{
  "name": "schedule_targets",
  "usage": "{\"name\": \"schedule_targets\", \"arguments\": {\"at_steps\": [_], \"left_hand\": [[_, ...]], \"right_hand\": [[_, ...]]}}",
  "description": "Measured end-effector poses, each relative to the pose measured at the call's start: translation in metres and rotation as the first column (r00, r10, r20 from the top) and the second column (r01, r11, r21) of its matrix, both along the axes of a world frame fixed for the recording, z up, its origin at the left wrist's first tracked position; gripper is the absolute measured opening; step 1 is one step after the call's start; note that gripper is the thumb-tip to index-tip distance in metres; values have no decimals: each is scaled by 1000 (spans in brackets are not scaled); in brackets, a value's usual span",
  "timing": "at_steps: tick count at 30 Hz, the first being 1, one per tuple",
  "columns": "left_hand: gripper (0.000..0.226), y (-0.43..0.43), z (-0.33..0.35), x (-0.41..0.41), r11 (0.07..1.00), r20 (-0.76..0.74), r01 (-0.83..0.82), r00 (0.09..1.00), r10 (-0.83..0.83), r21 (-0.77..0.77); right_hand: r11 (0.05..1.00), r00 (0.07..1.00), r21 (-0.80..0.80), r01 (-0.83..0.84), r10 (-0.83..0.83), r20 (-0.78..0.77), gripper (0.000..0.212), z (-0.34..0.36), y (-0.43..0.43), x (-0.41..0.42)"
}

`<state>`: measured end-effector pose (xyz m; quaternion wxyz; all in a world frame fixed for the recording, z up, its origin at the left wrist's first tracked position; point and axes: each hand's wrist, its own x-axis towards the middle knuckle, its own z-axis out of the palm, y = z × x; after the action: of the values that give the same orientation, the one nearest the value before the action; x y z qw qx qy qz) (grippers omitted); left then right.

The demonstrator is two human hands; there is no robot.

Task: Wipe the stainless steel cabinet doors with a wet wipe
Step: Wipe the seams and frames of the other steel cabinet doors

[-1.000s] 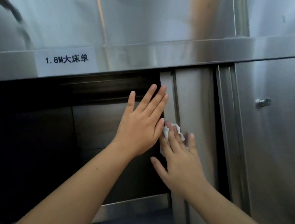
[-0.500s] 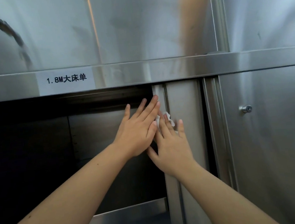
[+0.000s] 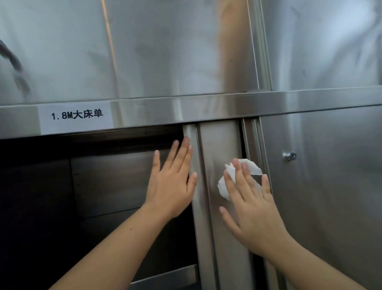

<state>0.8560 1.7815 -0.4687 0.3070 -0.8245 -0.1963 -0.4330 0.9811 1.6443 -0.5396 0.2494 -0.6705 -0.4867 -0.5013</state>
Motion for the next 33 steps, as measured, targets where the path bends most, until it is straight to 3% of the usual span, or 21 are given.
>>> {"name": "schedule_targets", "arguments": {"at_steps": [4, 8, 18, 21, 26, 33], "left_hand": [[64, -10, -8, 16, 994, 90, 32, 995, -42, 106], [63, -28, 0, 38, 974, 9, 122, 992, -126, 191], [61, -22, 20, 67, 976, 95, 70, 991, -91, 204], [62, -17, 18, 73, 972, 129, 48, 988, -79, 230], [62, -13, 15, 80, 970, 165, 46, 982, -88, 240], [61, -10, 12, 81, 963, 172, 46, 980, -95, 266]], "right_hand": [[999, 998, 4, 53, -53, -27, 68, 15, -17, 27], [997, 997, -14, 75, -75, 14, 66, 39, -20, 40], [993, 999, -116, 9, -13, -35, 70, 78, -7, 62], [998, 998, -59, -38, 35, -51, 68, 77, -3, 63], [999, 1000, 38, 23, -24, 4, 65, 70, 2, 62], [997, 1000, 74, -6, 7, -26, 64, 92, 10, 65]]}}
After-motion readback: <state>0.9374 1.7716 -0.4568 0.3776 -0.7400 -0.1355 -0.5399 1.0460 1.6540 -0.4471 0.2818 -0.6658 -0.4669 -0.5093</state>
